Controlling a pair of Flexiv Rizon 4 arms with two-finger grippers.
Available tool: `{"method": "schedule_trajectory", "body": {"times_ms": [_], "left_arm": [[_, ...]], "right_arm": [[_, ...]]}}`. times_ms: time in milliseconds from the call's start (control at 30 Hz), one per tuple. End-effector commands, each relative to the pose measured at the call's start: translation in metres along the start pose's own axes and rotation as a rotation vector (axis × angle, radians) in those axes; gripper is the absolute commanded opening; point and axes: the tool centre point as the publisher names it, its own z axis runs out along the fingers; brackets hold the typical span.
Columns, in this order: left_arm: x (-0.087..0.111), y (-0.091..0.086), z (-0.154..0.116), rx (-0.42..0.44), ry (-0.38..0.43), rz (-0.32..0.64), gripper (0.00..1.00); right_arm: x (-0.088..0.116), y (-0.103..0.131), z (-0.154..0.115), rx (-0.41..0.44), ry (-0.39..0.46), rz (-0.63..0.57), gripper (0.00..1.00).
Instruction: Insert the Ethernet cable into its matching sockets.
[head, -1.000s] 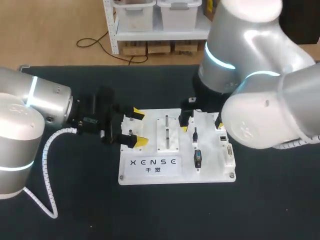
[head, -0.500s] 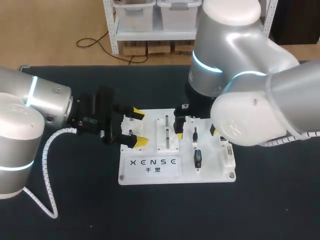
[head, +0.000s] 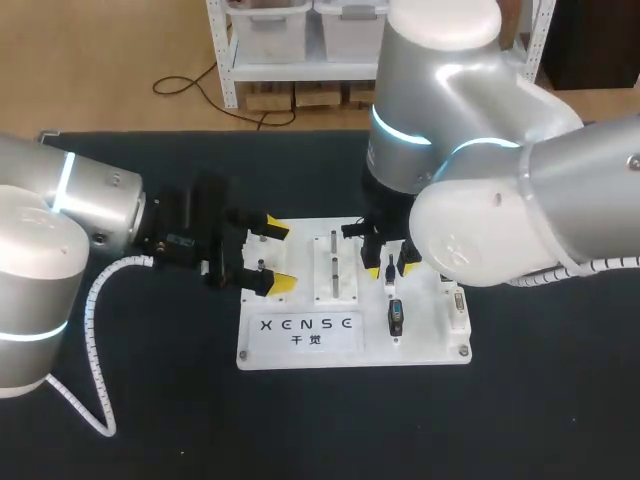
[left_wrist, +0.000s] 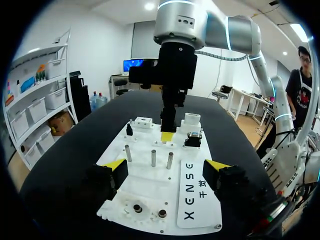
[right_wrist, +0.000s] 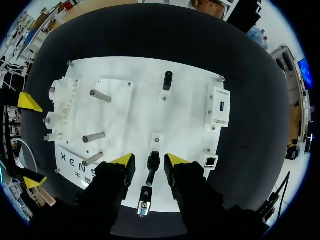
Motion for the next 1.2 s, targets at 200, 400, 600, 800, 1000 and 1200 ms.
{"method": "schedule_trajectory", "body": {"times_ms": [200,400,600,800,1000,1200], "left_arm": [[0.002,0.000,0.000,-0.001,-0.005,0.002,1.00],[0.002,0.000,0.000,-0.001,-0.005,0.002,1.00],[0.002,0.000,0.000,-0.001,-0.005,0.002,1.00],[0.002,0.000,0.000,-0.001,-0.005,0.002,1.00],[0.002,0.000,0.000,-0.001,-0.005,0.002,1.00],[0.002,0.000,0.000,-0.001,-0.005,0.002,1.00]], "right_arm": [[0.000,-0.003,0.000,0.012,0.010,0.001,0.00],[0.002,-0.007,-0.002,0.014,0.014,0.003,0.00],[0.002,-0.011,-0.012,-0.010,0.017,0.002,0.00],[-0.002,-0.017,-0.032,-0.031,0.022,0.000,0.00],[-0.004,-0.034,-0.047,-0.025,0.025,0.009,0.00],[0.002,-0.055,-0.049,-0.004,0.048,0.035,0.00]]}}
